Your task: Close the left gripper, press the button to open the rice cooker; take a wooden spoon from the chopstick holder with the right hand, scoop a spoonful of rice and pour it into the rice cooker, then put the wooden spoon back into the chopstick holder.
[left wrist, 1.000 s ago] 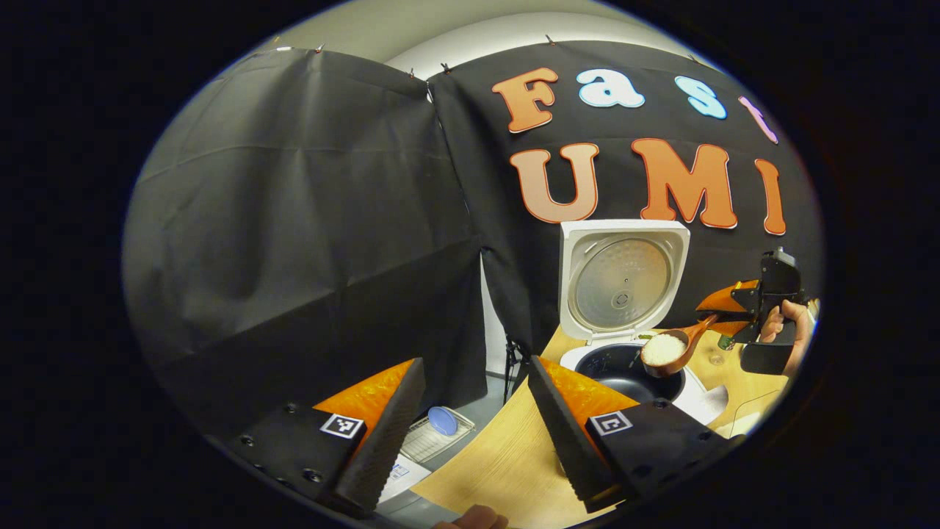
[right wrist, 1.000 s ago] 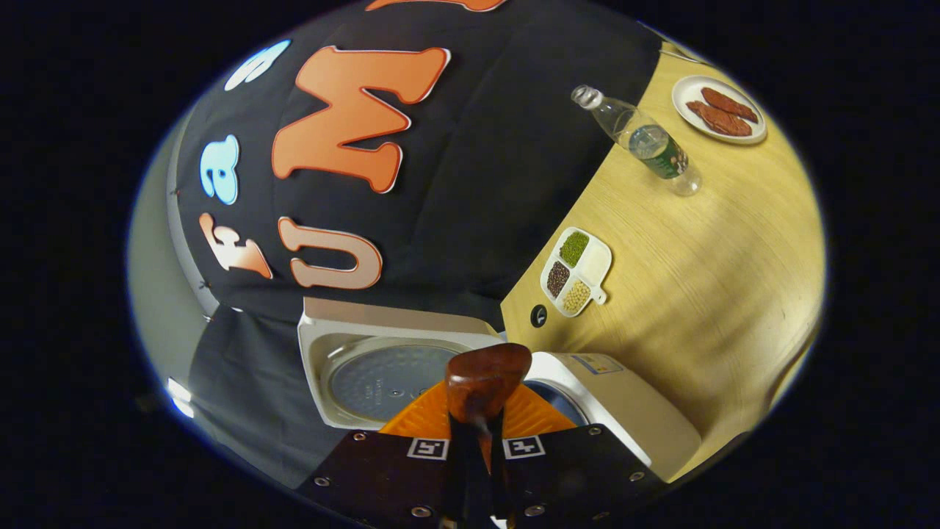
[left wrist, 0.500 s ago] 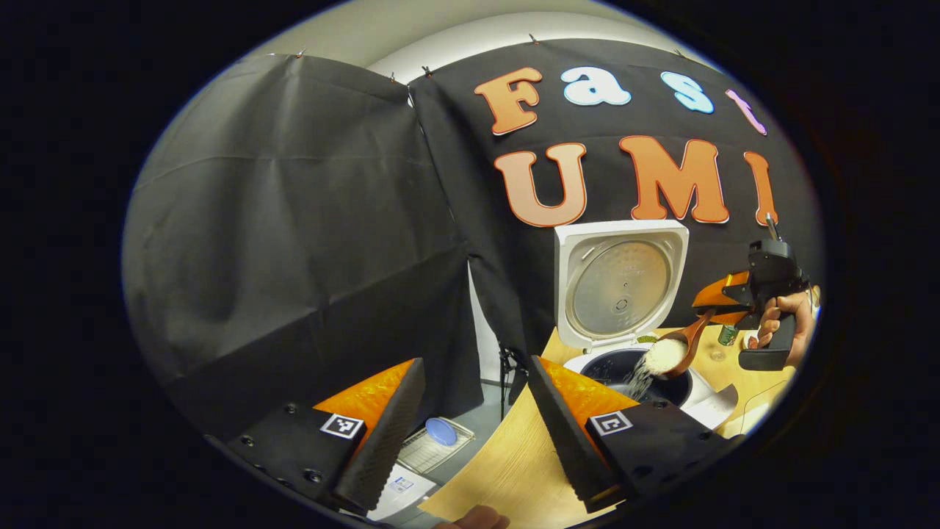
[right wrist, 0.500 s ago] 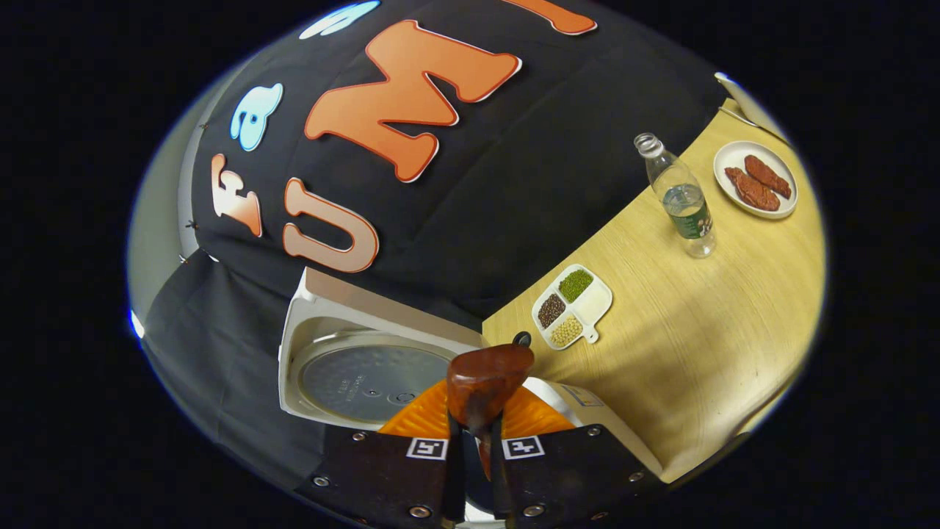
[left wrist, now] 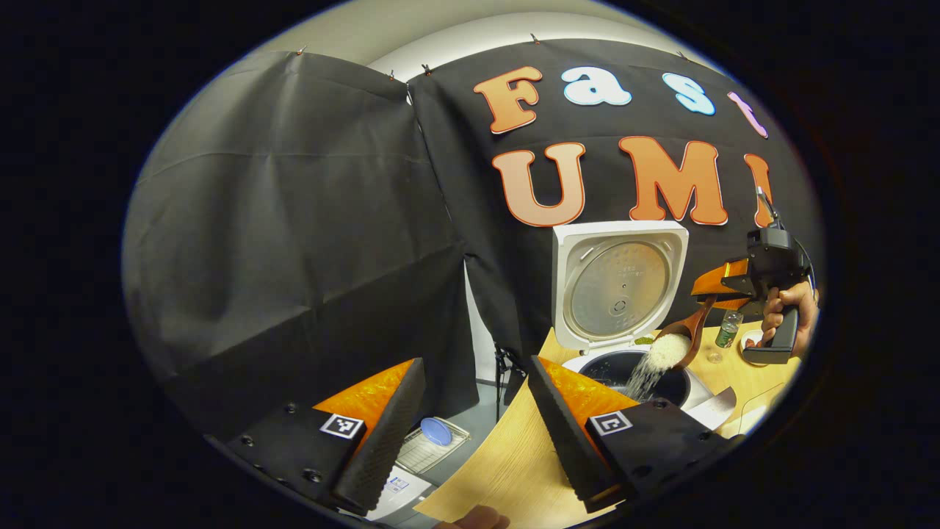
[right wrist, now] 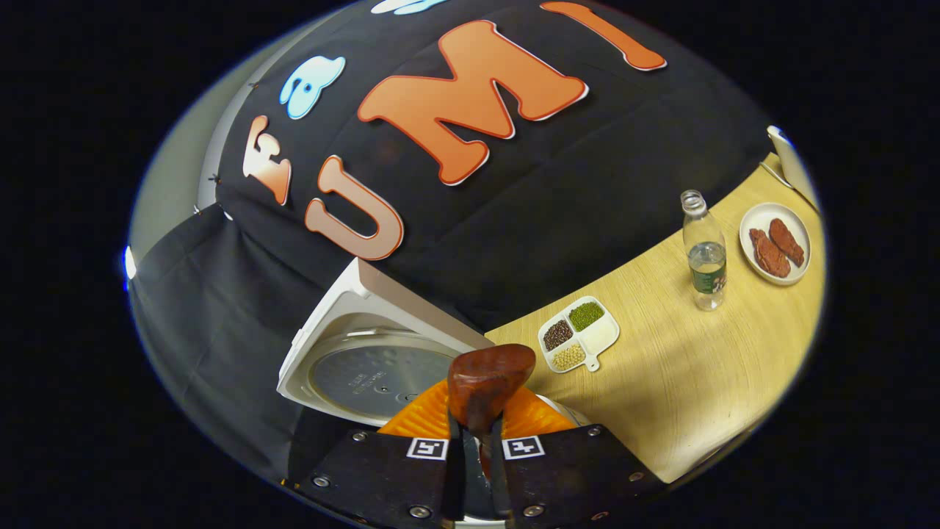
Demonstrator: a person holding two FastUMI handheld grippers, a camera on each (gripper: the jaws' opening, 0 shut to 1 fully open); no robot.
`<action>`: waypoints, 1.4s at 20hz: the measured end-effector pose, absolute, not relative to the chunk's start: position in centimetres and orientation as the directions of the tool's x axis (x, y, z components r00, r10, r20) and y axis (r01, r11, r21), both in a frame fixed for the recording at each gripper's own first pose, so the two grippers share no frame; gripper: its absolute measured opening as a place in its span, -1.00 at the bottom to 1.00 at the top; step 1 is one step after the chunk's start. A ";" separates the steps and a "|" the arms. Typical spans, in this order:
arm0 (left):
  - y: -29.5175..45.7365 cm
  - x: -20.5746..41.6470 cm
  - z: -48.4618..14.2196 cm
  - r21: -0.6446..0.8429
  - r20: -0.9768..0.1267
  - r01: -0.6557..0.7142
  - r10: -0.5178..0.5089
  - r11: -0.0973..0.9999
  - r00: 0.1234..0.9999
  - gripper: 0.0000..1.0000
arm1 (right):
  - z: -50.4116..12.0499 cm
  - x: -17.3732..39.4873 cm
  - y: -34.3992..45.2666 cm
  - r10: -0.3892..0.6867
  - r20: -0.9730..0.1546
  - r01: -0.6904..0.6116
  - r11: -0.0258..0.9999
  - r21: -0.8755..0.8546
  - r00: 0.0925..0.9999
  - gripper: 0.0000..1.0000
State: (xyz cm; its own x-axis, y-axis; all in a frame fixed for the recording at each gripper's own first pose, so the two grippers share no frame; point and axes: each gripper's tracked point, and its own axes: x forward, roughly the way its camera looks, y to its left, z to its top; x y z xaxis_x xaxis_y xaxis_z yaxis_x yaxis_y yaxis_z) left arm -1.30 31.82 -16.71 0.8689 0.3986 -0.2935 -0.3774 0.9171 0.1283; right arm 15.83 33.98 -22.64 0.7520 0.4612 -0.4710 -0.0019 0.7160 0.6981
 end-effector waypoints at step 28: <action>33.2 -2.1 -17.1 0.137 -0.302 -0.417 0.439 0.898 0.846 0.92 | -10.7 15.2 41.8 0.594 -0.255 -0.564 0.804 0.188 0.763 -0.75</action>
